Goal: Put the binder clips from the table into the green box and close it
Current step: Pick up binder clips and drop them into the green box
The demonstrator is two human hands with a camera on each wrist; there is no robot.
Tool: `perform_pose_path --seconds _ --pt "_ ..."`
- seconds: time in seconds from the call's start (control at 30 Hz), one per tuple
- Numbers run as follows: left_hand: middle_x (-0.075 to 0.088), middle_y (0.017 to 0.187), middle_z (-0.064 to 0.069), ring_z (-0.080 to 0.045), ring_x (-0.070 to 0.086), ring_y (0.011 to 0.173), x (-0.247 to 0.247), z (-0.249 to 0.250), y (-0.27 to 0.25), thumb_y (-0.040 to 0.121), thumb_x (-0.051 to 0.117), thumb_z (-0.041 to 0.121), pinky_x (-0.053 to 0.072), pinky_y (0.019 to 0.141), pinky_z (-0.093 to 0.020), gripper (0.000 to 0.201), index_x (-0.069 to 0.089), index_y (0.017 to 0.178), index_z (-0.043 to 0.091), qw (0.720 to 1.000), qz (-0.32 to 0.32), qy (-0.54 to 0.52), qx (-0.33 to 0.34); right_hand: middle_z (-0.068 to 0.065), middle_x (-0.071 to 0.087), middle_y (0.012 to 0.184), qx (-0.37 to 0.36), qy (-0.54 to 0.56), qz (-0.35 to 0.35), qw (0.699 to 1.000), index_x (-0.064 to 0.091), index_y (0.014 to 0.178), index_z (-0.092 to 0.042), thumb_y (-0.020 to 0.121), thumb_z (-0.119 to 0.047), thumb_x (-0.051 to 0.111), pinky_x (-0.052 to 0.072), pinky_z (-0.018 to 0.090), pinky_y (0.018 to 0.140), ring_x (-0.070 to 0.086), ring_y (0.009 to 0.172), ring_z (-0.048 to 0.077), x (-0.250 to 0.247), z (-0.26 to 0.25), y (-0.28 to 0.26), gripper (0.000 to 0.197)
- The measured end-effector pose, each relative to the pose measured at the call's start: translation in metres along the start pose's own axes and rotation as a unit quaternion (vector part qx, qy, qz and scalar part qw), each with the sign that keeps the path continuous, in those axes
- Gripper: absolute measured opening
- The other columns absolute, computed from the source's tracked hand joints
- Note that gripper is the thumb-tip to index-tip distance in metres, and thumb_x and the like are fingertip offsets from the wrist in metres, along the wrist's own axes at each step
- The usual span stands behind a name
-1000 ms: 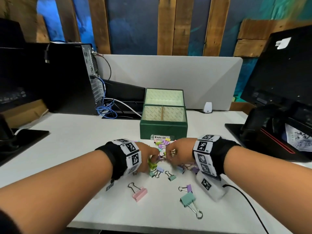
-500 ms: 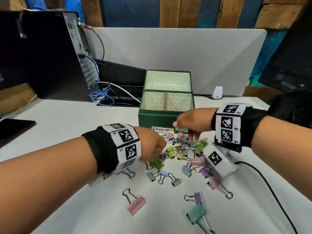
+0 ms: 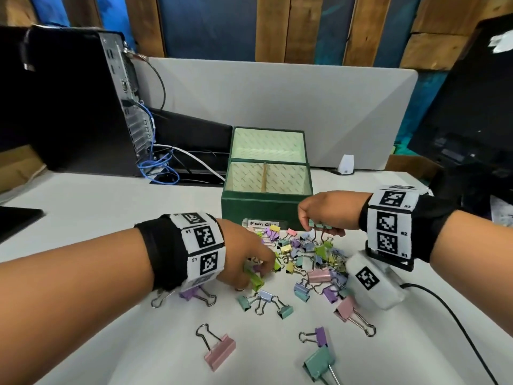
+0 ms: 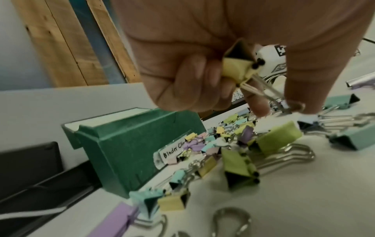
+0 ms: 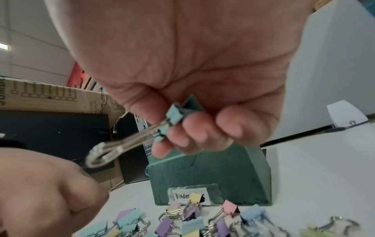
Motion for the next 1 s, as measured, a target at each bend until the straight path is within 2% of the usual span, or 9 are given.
perform_pose_path --seconds 0.13,0.23,0.33,0.47,0.67,0.8,0.87,0.9,1.0 --pt "0.053 0.105 0.01 -0.019 0.056 0.102 0.004 -0.006 0.008 0.08 0.063 0.037 0.048 0.085 -0.031 0.038 0.051 0.117 0.04 0.999 -0.034 -0.011 0.007 0.006 0.04 0.059 -0.002 0.01 -0.004 1.0 0.051 0.069 -0.016 0.09 -0.003 0.028 0.032 0.021 0.041 0.035 0.046 0.016 -0.003 0.003 -0.002 0.033" --pt "0.058 0.113 0.008 -0.02 0.057 0.103 0.007 -0.004 0.014 0.079 0.065 0.034 0.05 0.087 -0.035 0.041 0.049 0.117 0.039 0.999 -0.026 -0.023 0.021 0.005 0.038 0.057 -0.009 0.005 -0.014 1.0 0.051 0.07 -0.016 0.091 -0.005 0.029 0.033 0.021 0.042 0.034 0.046 0.015 0.0 0.003 -0.002 0.032" --pt "0.059 0.117 0.012 -0.016 0.055 0.105 0.007 -0.003 0.018 0.082 0.062 0.033 0.044 0.084 -0.027 0.04 0.05 0.119 0.038 0.998 -0.017 -0.041 0.033 0.003 0.038 0.056 -0.012 -0.003 -0.021 1.0 0.051 0.072 -0.017 0.093 -0.006 0.03 0.033 0.021 0.043 0.033 0.045 0.014 0.002 0.003 0.001 0.032" --pt "0.052 0.096 0.009 -0.017 0.051 0.092 0.006 0.0 0.026 0.083 0.063 0.036 0.041 0.076 -0.028 0.028 0.055 0.108 0.026 0.998 -0.044 -0.042 0.021 0.003 0.039 0.059 -0.017 0.0 -0.025 1.0 0.052 0.073 -0.017 0.093 -0.007 0.03 0.034 0.021 0.044 0.036 0.046 0.014 0.002 0.003 0.005 0.031" --pt "0.049 0.081 0.018 -0.01 0.051 0.081 -0.003 -0.008 0.022 0.081 0.065 0.04 0.043 0.072 -0.025 0.024 0.059 0.102 0.03 0.99 -0.011 -0.14 -0.001 0.004 0.048 0.068 -0.038 0.106 -0.053 0.992 0.058 0.083 -0.017 0.093 -0.003 0.04 0.044 0.023 0.048 0.049 0.05 0.014 -0.007 0.008 0.011 0.024" --pt "0.061 0.089 0.023 -0.003 0.058 0.087 -0.021 -0.034 0.005 0.076 0.065 0.05 0.046 0.089 -0.031 0.012 0.057 0.082 0.042 0.958 0.027 -0.284 0.007 0.004 0.051 0.066 -0.07 0.246 -0.004 0.967 0.057 0.091 -0.013 0.093 -0.003 0.046 0.046 0.021 0.045 0.052 0.048 0.012 -0.028 0.001 0.017 0.015" --pt "0.06 0.078 0.022 0.002 0.055 0.067 -0.03 -0.054 -0.004 0.073 0.06 0.059 0.047 0.071 -0.027 0.019 0.059 0.08 0.042 0.934 0.055 -0.353 -0.011 0.005 0.054 0.065 -0.076 0.302 0.039 0.949 0.056 0.091 -0.012 0.091 -0.001 0.049 0.047 0.019 0.042 0.053 0.045 0.011 -0.04 -0.009 0.024 0.013" --pt "0.058 0.074 0.016 -0.002 0.051 0.06 -0.034 -0.064 -0.006 0.074 0.059 0.058 0.045 0.062 -0.023 0.02 0.06 0.081 0.04 0.918 0.075 -0.388 -0.023 0.006 0.055 0.064 -0.077 0.319 0.064 0.942 0.056 0.089 -0.013 0.09 0.0 0.051 0.048 0.018 0.042 0.054 0.045 0.011 -0.046 -0.015 0.028 0.014" --pt "0.041 0.068 -0.004 -0.01 0.037 0.051 -0.048 -0.096 -0.017 0.086 0.056 0.038 0.038 0.045 -0.016 0.015 0.061 0.085 0.024 0.854 0.149 -0.493 -0.067 0.006 0.058 0.066 -0.08 0.331 0.116 0.933 0.055 0.084 -0.014 0.087 0.003 0.055 0.053 0.02 0.048 0.057 0.051 0.013 -0.057 -0.037 0.046 0.018"
Point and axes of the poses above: each hand's wrist, its own y-axis towards the middle knuckle, its own x-axis out of the palm, z = x × y, the point moved 6 cm from there along y, towards the middle knuckle
